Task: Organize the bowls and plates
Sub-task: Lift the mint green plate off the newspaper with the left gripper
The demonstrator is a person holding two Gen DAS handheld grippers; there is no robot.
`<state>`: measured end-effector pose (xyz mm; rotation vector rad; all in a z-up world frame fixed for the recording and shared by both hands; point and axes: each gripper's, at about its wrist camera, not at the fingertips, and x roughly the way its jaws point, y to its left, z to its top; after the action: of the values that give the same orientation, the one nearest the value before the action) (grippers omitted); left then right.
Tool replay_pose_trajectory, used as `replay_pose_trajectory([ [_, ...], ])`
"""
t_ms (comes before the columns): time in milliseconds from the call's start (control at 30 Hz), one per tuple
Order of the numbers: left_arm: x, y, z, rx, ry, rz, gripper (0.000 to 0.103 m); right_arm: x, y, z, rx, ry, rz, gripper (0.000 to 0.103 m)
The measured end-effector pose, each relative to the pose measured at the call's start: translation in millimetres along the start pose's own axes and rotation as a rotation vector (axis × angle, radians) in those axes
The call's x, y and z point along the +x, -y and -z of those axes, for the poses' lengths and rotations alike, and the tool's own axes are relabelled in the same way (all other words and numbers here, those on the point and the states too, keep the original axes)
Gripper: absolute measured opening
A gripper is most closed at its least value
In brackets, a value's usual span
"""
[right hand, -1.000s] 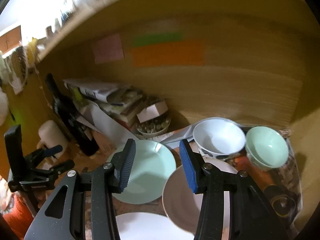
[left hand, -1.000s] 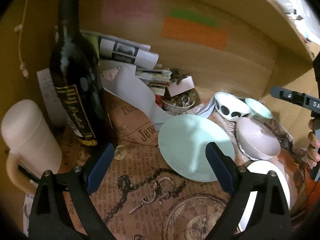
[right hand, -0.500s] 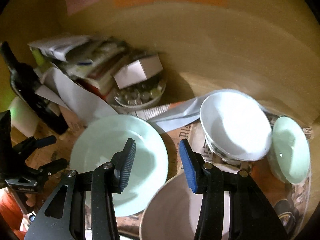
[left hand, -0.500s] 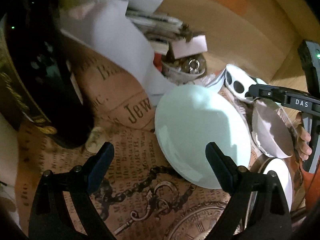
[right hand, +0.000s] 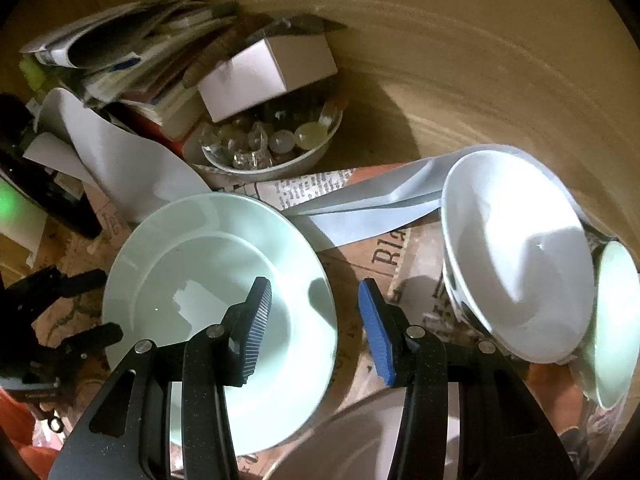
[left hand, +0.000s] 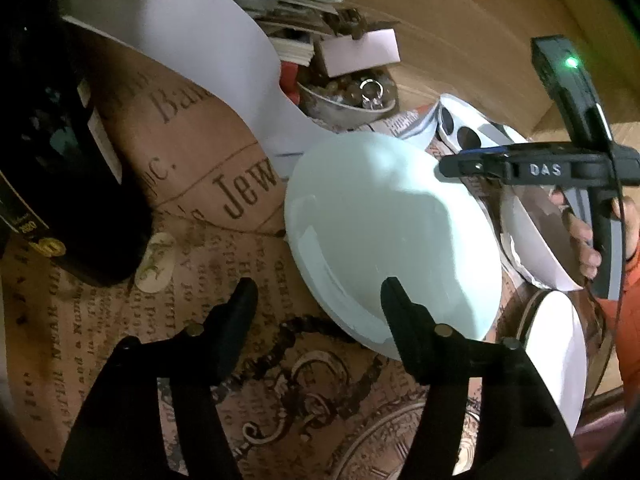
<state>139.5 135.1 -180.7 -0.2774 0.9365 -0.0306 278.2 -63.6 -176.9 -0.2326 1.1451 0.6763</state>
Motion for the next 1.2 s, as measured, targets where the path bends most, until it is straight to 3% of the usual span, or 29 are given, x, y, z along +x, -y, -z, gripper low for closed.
replay_pose_trajectory([
  [200, 2, 3, 3, 0.019, -0.012, 0.022, 0.050, 11, 9, -10, 0.019, -0.044, -0.002, 0.042],
  [467, 8, 6, 1, 0.031, -0.016, 0.028, 0.035, 21, 8, -6, 0.024, -0.088, -0.046, 0.026],
  [633, 12, 9, 0, 0.035, -0.019, 0.036, 0.029, 21, -6, -6, -0.008, -0.087, -0.018, 0.026],
  [833, 8, 3, 4, 0.030, -0.009, 0.017, 0.029, 10, -36, 5, -0.063, -0.068, 0.011, 0.026],
  [1200, -8, -10, 16, -0.003, 0.021, -0.016, 0.029, -17, -67, 24, -0.070, 0.004, -0.052, 0.026],
])
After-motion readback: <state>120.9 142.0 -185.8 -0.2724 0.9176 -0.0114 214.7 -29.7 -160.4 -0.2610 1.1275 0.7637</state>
